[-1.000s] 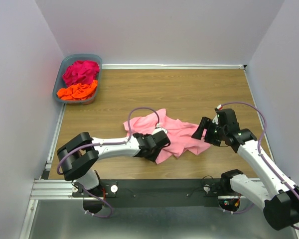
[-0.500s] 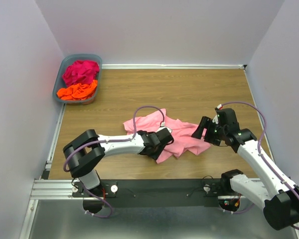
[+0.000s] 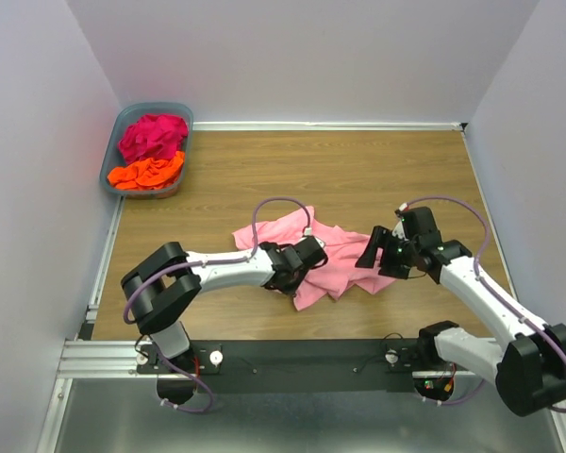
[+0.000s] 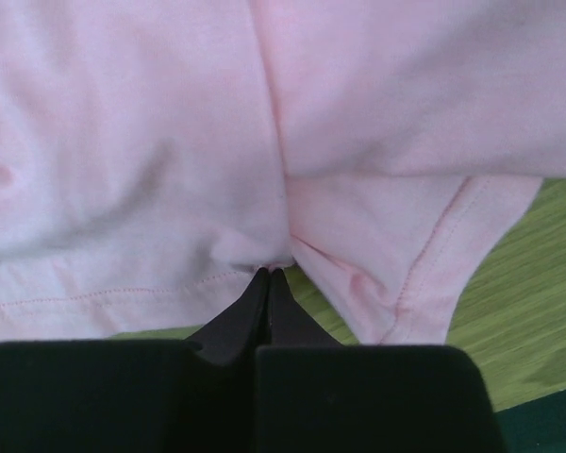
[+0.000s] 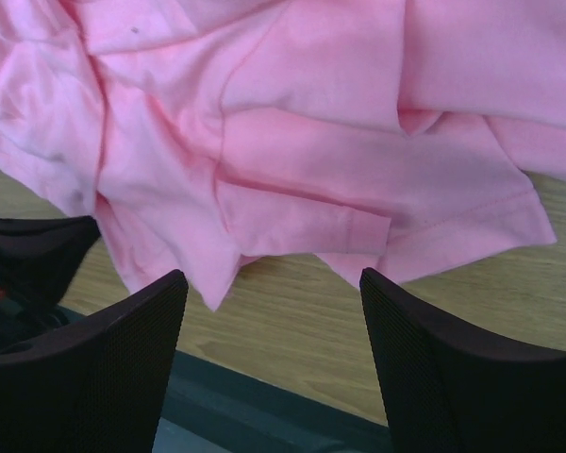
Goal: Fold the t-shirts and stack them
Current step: Flatten the tshirt out
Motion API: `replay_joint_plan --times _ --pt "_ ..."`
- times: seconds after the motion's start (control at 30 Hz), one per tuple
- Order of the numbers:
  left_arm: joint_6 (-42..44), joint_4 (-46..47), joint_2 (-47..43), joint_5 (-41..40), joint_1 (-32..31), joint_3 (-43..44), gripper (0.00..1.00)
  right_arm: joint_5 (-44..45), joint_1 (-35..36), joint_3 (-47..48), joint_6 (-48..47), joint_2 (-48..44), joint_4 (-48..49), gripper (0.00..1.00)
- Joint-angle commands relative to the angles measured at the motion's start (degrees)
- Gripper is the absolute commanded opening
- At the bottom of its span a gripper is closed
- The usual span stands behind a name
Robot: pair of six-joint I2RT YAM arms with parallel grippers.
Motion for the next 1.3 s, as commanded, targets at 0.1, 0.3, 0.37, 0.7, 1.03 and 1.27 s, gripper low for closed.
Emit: replay_joint_plan --times 0.1,0.3,0.37,0.7,1.03,1.27 --pt "1.7 -6.0 -3.7 2.5 5.5 6.9 0.0 -1.0 1.8 -2.4 -0.5 9.2 7.2 0.8" --pt "3.9 -8.6 -7.9 6.1 14.0 13.4 0.0 1.8 3.4 -1.0 -1.1 17.8 11.4 0.72" --pt "4.8 -9.3 -9.3 7.6 16.4 14.9 0.0 4.3 3.4 -0.1 -1.5 19.9 11.6 0.68" --pt "8.7 -8.1 -14.4 15.2 38.0 18.3 0.0 16.4 -5.2 7.4 -4.9 30.4 11.1 0.01" --pt "6.8 -1.8 -17.3 25.9 51.3 14.1 0.0 18.8 -18.7 38.8 -8.8 41.1 6.3 0.58" --pt "2.2 4.2 -18.7 30.6 51.4 8.0 0.0 16.9 -13.5 21.2 -3.8 28.8 3.6 0.66"
